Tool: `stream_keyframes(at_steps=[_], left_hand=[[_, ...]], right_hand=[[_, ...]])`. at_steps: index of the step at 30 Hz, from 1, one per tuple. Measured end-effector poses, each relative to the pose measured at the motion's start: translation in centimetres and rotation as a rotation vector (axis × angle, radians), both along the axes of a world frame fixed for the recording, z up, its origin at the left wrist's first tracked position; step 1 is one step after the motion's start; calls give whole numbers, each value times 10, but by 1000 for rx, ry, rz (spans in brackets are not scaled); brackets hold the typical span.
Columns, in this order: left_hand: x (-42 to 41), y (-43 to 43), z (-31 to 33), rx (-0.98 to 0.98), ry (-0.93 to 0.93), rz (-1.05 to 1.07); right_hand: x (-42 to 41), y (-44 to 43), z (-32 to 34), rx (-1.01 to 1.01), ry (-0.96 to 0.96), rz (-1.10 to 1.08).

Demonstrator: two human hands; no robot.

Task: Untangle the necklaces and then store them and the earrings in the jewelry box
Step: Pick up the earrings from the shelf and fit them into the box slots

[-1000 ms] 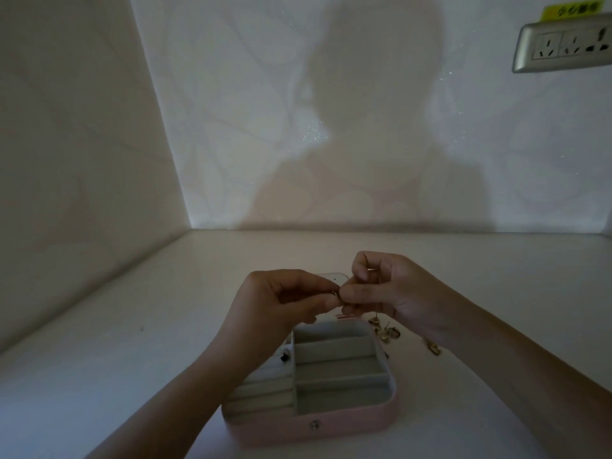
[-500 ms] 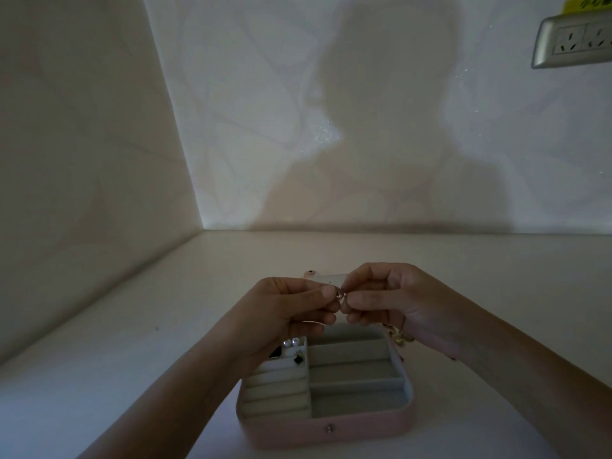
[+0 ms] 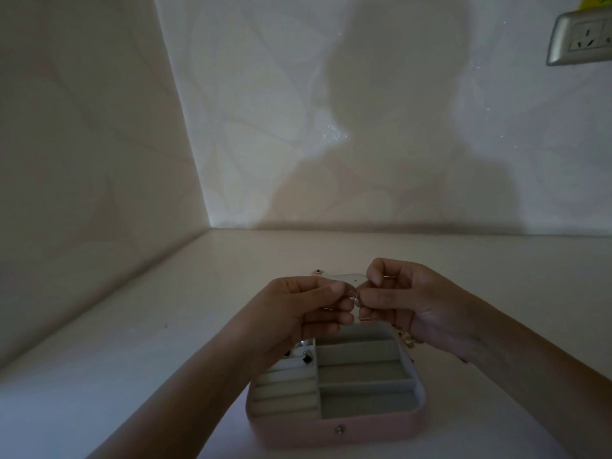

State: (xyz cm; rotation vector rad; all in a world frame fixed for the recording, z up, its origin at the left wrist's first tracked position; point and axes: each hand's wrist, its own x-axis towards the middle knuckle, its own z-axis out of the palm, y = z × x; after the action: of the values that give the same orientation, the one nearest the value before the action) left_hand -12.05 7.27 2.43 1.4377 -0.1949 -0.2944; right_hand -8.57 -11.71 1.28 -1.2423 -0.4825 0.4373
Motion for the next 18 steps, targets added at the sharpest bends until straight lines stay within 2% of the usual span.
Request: stream_keyframes(at_steps=[7,10,15,18], left_hand=[[2,5,1,74,-20,-38],[2,12,5,148,-21,-100],[6,37,19,453,-58,23],[5,51,25,615,-58,19]], right_hand=[[-4,4,-1,-68,-185,-81],[-6,5,-2,-105,-210,-115],[-5,4,-1,-214,-235,-167],[-3,4,-5,-347,-300,-203]])
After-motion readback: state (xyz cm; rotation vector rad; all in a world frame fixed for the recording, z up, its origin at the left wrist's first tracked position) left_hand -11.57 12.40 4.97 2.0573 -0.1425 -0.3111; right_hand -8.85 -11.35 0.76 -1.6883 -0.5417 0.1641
